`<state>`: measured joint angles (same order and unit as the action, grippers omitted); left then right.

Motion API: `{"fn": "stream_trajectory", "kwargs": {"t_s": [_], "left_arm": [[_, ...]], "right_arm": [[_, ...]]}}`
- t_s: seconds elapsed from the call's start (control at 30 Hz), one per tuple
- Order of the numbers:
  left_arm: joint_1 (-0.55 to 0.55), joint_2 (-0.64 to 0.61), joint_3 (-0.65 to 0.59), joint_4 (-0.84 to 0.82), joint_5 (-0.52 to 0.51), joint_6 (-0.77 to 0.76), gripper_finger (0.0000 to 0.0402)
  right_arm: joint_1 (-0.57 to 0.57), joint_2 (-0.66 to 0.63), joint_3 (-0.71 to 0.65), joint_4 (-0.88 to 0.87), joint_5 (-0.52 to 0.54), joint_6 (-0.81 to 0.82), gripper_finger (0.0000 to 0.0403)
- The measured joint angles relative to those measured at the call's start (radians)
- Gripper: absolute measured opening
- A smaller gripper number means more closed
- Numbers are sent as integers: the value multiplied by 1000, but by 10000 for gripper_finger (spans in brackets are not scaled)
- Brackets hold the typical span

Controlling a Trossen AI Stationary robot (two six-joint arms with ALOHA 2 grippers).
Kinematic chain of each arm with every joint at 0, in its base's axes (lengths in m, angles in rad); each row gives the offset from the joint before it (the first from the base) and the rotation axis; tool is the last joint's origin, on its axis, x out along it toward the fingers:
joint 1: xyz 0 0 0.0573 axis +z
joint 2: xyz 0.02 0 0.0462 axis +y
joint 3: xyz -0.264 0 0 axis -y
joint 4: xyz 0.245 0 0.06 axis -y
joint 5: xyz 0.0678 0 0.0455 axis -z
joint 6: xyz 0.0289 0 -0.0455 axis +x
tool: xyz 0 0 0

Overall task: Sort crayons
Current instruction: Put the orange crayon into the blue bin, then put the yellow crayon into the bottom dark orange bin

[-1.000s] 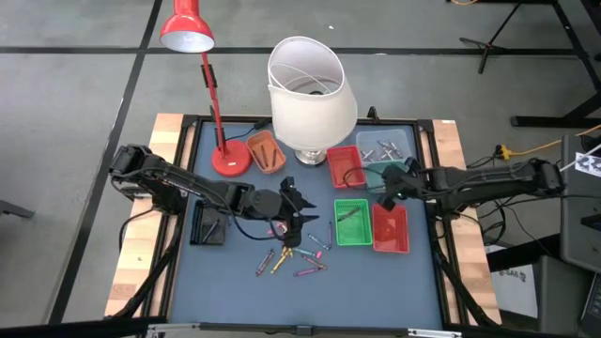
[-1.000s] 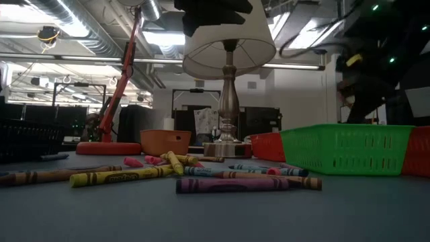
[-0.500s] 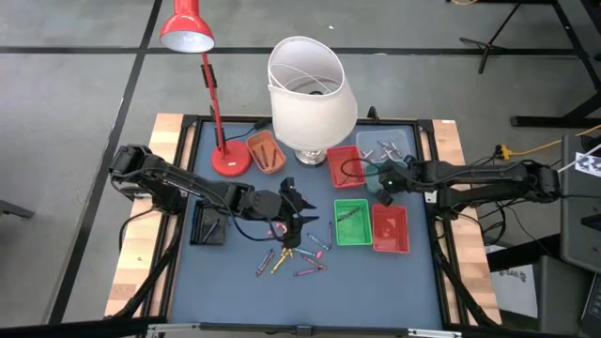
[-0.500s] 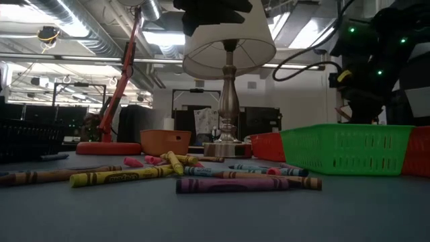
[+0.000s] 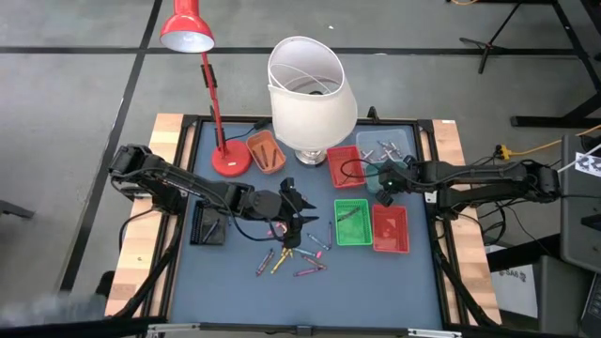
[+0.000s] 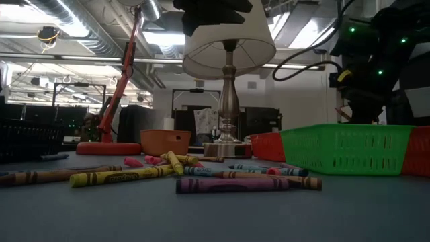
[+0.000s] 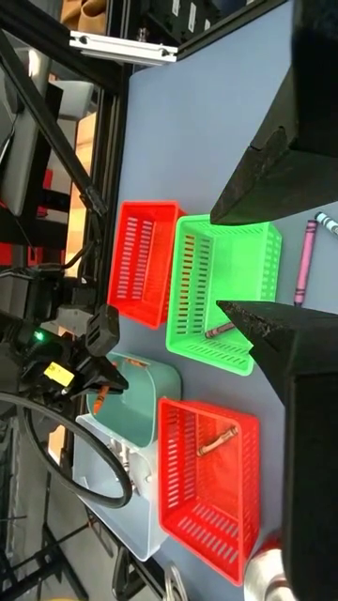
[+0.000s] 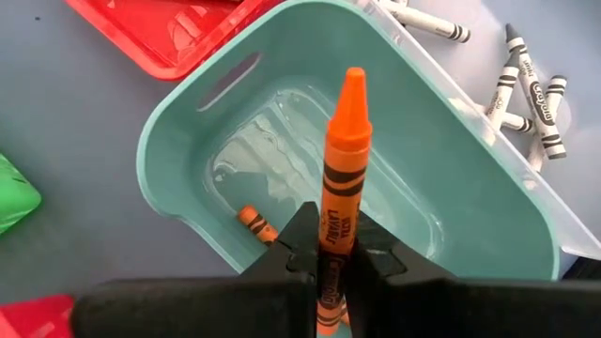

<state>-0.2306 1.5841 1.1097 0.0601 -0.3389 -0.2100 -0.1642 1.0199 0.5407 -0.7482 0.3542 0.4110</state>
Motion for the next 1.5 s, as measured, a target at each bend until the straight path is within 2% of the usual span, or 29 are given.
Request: {"fn": "stream_trajectory", "kwargs": {"t_s": [0.63,1.0,1.27,1.5], "left_arm": [[0,0,0,0,0,2,124],[0,0,0,0,0,2,124],[0,0,0,-2,0,0,124],[0,0,1,-153,36,-152,124]], "right_arm": [[0,0,0,0,0,0,22],[0,0,0,-1,0,2,84],[0,0,0,-1,0,2,103],[0,0,0,-1,-15,2,101]]}}
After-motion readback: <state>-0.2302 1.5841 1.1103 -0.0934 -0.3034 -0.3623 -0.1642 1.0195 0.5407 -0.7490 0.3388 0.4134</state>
